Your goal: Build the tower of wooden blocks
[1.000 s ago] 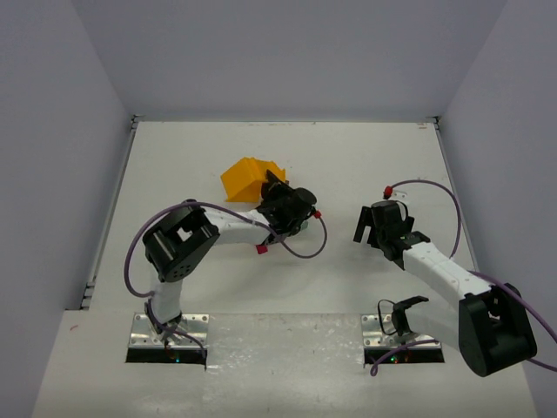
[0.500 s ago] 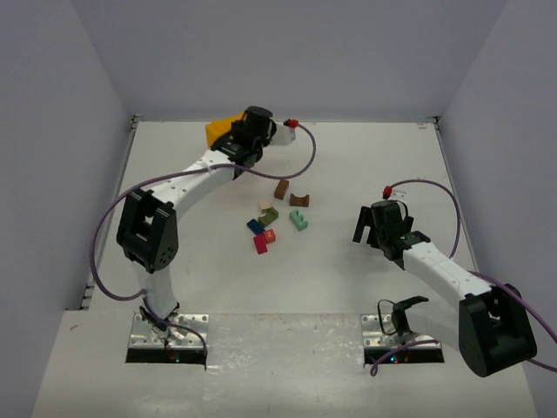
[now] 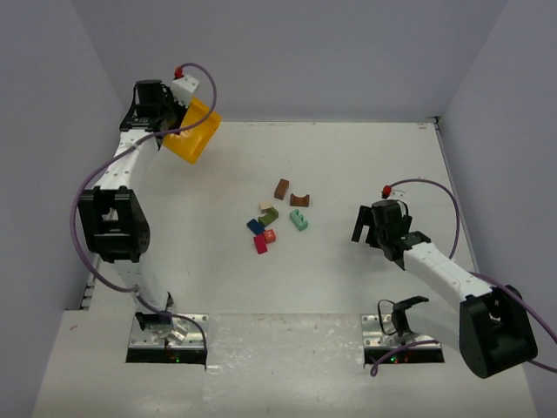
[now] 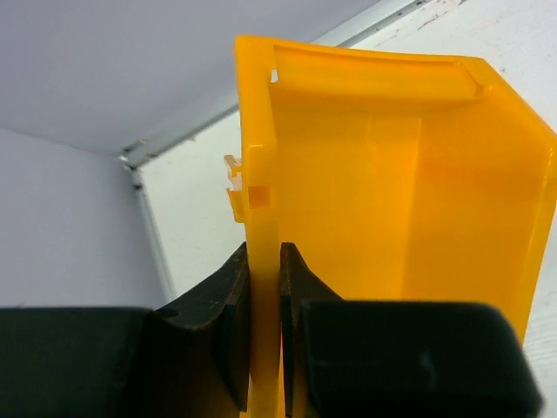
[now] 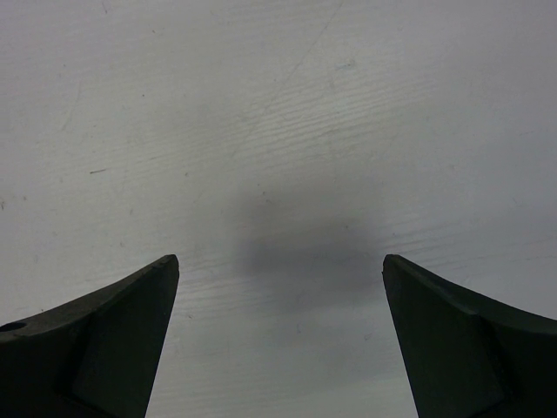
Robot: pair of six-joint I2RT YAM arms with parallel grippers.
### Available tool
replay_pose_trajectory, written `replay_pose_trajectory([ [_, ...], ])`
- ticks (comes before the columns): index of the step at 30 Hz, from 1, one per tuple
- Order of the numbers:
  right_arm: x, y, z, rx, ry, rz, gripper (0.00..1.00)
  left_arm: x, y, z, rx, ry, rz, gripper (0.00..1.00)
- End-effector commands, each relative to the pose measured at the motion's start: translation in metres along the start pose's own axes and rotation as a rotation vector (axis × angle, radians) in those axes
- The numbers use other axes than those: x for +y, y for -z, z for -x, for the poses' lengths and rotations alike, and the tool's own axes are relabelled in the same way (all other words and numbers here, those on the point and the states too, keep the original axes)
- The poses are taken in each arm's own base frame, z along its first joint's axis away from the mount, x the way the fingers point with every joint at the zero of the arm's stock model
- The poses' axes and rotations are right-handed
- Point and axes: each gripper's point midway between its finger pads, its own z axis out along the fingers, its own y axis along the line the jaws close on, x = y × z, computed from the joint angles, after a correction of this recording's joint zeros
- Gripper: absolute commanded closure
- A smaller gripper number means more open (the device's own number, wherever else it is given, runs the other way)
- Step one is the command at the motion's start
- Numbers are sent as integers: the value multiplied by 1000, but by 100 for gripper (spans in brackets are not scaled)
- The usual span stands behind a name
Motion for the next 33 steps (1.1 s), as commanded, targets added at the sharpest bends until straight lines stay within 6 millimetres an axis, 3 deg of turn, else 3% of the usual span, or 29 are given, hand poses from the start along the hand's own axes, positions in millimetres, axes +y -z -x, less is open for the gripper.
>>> replay_pose_trajectory([
  [1,8,2,20,-64,-17,30,1,0,-19,5,-37,213,-116,100],
  [4,9,2,20,-64,-17,37,1,-9,-24,-20,24,191,-196,100],
  [6,9,2,20,-64,-18,41,1,-3,-30,-41,52,215,-205,100],
  [9,10,2,20,-62,-16,43,1,10,-34,-54,71,270,-212,100],
  [25,6,2,19,-52,-14,20,1,20,-63,-116,213,309,-171,100],
  [28,7,2,19,-51,-17,20,1,21,-65,-123,232,316,-159,81],
  [30,7,2,20,-52,-16,20,1,23,-65,-126,234,321,-153,65],
  [31,7,2,19,-51,-16,21,1,25,-64,-126,234,325,-151,50],
  [33,7,2,20,-52,-16,23,1,28,-63,-127,237,328,-138,37],
])
